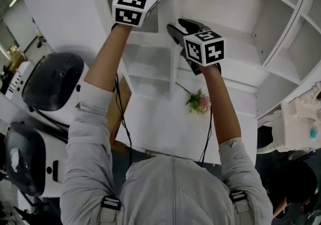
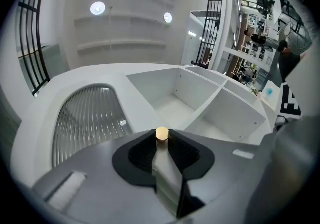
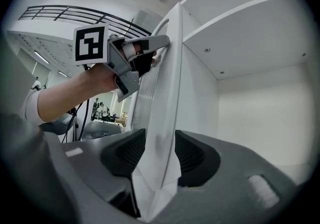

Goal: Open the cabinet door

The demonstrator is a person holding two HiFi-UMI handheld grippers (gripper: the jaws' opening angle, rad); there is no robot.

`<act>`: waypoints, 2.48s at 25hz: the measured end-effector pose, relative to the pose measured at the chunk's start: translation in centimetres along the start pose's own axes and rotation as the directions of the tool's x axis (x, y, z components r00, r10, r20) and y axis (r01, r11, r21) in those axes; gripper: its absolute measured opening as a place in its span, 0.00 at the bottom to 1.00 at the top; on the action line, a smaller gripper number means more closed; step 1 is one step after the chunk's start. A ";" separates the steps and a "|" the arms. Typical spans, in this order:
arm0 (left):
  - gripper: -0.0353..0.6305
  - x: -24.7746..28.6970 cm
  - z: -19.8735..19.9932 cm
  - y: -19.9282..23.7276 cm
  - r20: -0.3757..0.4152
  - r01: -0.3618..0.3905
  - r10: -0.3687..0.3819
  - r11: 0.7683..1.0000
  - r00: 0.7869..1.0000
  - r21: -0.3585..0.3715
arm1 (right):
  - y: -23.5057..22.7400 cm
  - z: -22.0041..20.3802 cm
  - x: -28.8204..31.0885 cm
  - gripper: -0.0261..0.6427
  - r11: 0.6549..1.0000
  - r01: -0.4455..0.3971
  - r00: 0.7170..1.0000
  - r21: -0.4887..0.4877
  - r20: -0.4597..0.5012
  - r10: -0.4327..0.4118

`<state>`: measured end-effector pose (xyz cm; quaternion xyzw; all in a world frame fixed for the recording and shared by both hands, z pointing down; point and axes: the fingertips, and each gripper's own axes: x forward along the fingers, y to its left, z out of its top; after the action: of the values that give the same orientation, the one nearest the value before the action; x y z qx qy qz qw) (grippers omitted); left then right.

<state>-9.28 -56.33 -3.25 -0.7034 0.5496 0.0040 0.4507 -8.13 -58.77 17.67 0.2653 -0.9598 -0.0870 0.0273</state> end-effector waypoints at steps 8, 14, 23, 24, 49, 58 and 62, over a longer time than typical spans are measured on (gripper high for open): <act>0.19 -2.0 1.3 0.0 0.067 0.004 0.001 0.998 0.998 -0.070 | 1.0 -0.7 0.5 0.30 1.000 0.002 0.999 0.001 -0.035 -0.002; 0.19 -3.9 3.0 0.4 0.086 0.012 -0.006 0.998 0.996 -0.068 | 3.6 -0.6 0.1 0.23 0.999 -0.035 0.999 0.005 -0.032 0.035; 0.19 -8.0 5.2 0.9 0.129 0.050 -0.036 0.993 0.991 -0.108 | 7.9 -0.2 -2.2 0.19 0.999 -0.001 0.998 0.032 -0.059 0.003; 0.19 -8.6 5.4 1.0 0.130 0.053 -0.039 0.993 0.991 -0.108 | 8.6 -0.1 -2.4 0.19 0.999 0.002 0.998 0.037 -0.059 0.001; 0.21 -24.6 7.8 11.5 0.193 0.096 -0.040 0.952 0.980 -0.292 | 28.2 3.2 -0.1 0.19 0.994 -0.096 0.995 0.057 -0.027 0.098; 0.08 -29.6 6.7 17.4 0.197 0.009 0.053 0.953 0.979 -0.303 | 34.3 4.0 4.9 0.20 0.984 -0.177 0.983 -0.013 -0.046 0.176; 0.07 -30.8 5.5 19.6 0.169 -0.027 0.089 0.941 0.982 -0.336 | 35.9 4.2 7.4 0.21 0.985 -0.172 0.984 -0.026 -0.046 0.171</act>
<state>-34.00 -28.87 -3.40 -0.7495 0.5181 0.1740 0.3735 -32.98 -31.58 20.08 0.1831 -0.9769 -0.0931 0.0596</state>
